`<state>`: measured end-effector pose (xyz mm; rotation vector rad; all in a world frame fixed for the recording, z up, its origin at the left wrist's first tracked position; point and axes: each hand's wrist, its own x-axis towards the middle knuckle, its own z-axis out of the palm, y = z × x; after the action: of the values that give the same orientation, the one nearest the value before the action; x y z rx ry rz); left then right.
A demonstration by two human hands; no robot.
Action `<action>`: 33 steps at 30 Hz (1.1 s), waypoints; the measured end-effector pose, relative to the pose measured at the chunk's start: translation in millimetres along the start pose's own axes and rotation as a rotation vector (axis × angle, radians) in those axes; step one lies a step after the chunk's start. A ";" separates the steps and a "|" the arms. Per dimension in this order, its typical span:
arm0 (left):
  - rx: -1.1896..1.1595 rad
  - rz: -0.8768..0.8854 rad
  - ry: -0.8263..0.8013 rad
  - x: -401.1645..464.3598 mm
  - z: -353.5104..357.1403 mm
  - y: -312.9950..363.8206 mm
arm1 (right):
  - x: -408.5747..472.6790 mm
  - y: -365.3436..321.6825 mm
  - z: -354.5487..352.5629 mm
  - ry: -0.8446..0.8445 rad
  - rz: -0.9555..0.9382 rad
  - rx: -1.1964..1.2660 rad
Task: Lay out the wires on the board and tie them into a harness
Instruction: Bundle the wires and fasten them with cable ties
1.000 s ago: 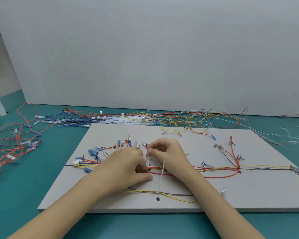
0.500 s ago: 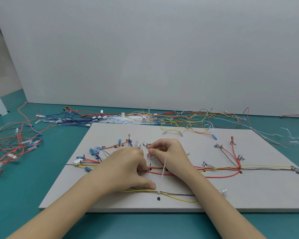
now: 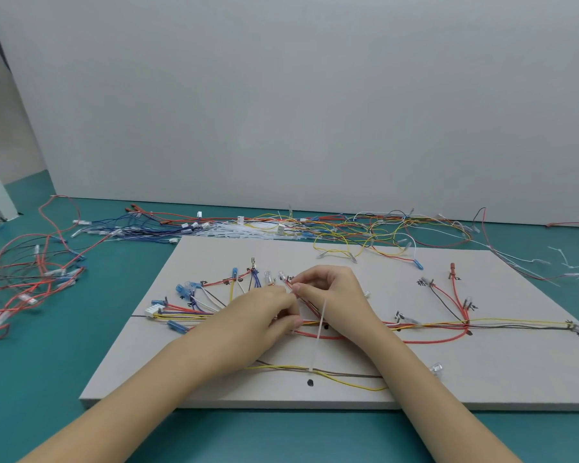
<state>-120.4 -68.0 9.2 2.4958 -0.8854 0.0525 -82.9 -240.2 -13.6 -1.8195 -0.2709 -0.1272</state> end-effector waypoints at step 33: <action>-1.362 -0.368 -0.111 6.3 4.0 -7.8 | -3.6 -7.9 -4.8 -0.096 0.088 0.032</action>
<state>-111.3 -68.3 3.5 1.3091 -0.2549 -0.6047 -88.1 -243.4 -5.8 -1.8050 -0.2586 0.0262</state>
